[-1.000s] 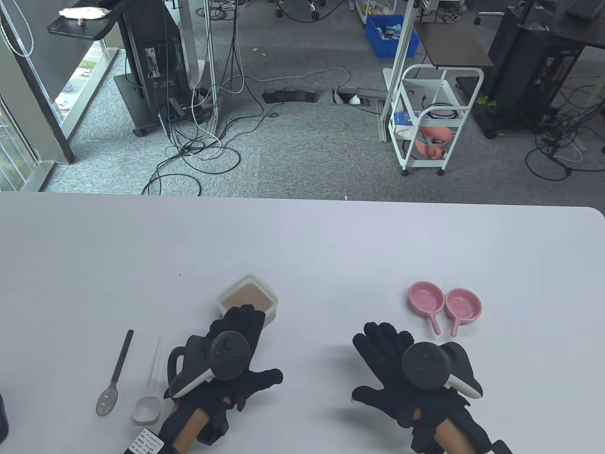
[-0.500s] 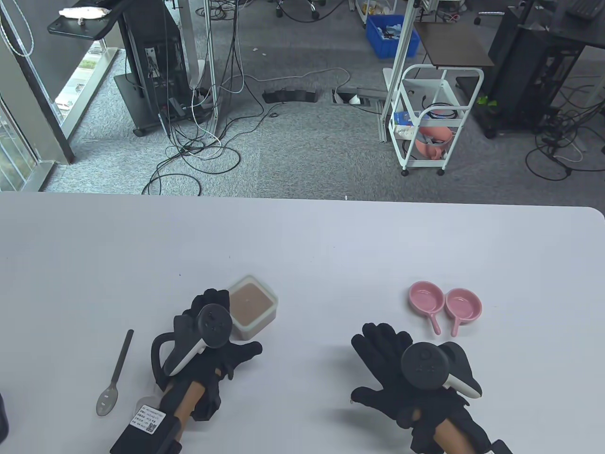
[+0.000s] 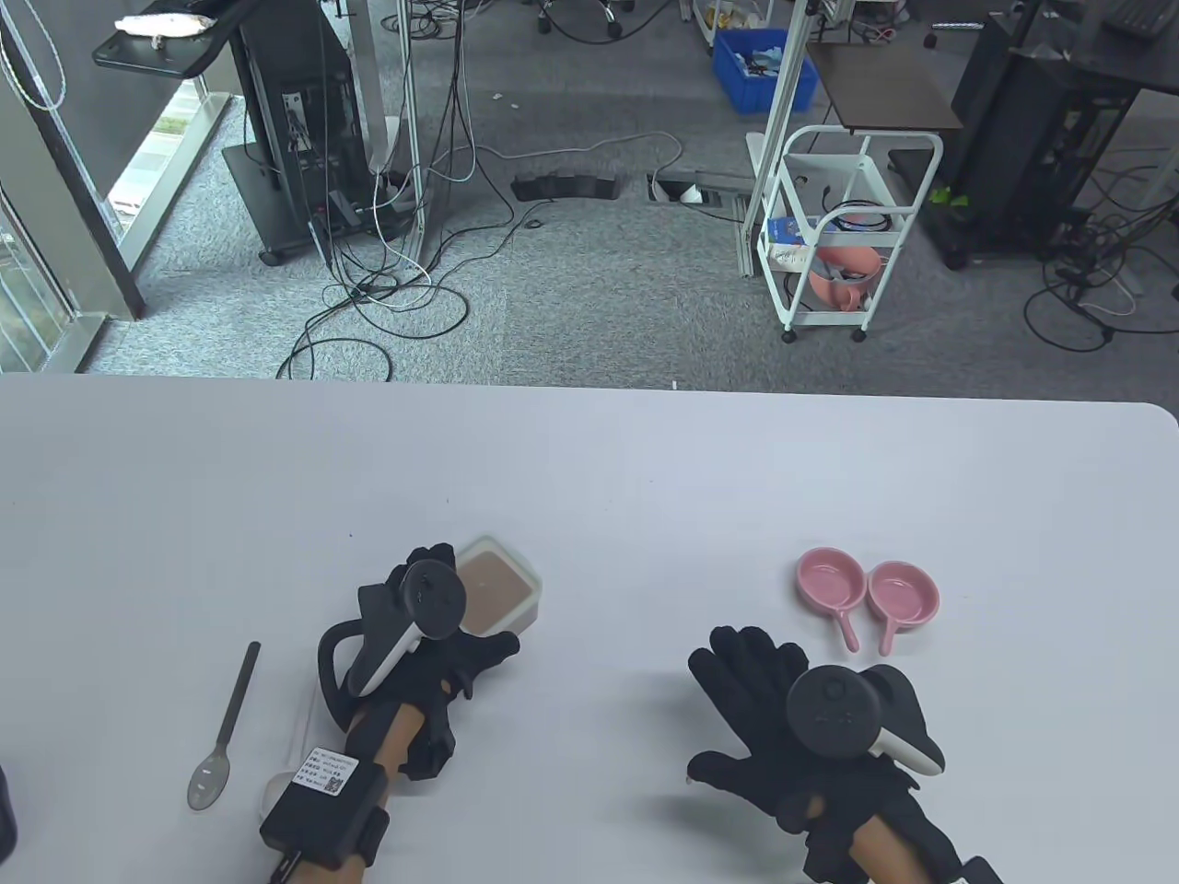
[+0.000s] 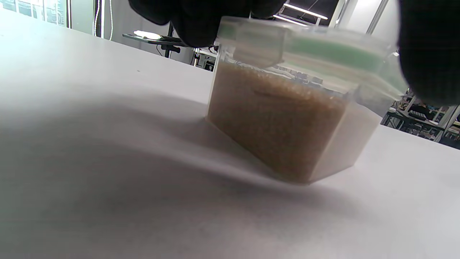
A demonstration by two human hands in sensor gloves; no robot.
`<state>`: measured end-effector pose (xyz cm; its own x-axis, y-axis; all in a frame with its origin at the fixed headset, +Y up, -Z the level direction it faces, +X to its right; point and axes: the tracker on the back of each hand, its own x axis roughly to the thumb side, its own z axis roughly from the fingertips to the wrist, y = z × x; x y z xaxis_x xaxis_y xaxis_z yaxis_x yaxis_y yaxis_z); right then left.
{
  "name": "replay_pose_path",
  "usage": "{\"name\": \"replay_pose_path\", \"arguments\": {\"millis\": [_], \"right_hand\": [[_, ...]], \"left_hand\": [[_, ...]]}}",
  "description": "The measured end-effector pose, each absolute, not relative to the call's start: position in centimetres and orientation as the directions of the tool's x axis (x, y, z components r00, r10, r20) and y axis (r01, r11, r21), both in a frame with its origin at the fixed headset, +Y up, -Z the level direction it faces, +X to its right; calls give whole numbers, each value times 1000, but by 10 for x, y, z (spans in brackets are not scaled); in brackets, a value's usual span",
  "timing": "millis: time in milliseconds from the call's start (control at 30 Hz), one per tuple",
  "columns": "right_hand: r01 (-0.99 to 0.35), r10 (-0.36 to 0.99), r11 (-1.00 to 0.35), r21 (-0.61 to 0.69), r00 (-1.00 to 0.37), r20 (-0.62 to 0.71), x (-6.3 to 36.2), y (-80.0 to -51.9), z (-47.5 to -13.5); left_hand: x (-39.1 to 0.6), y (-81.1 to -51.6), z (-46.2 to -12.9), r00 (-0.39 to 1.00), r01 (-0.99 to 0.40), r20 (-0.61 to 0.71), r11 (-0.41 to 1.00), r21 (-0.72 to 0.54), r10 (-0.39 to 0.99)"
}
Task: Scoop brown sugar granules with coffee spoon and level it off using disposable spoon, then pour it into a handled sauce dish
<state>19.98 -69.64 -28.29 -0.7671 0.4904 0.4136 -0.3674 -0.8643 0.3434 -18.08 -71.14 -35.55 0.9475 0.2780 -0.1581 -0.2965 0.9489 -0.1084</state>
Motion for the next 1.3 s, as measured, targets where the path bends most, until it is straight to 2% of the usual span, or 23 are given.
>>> {"name": "replay_pose_path", "arguments": {"millis": [300,500,733,900,1033,1167,1300], "right_hand": [[-366,491,-863,347,-767,412,199,-697,-283],[-368,492,-864,345,-767,412,200,-697,-283],[-375,496,-862,341,-765,412,200,-696,-283],[-379,501,-858,346,-764,406,201,-697,-283],[-395,513,-852,344,-763,393,205,-696,-285],[-406,520,-848,340,-762,386,208,-696,-286],[-423,532,-841,337,-757,378,210,-695,-287]], "left_hand": [[-179,-713,-360,937,-331,-157,939,-98,313],[-175,-714,-361,957,-268,-141,957,-108,253],[-180,-717,-359,924,-371,-129,925,-82,359],[-179,-711,-351,938,-344,-63,937,-64,340],[-174,-703,-337,927,-373,11,926,-55,374],[-158,-692,-317,888,-434,121,895,-105,444],[-128,-688,-296,856,-421,247,889,-179,454]]}}
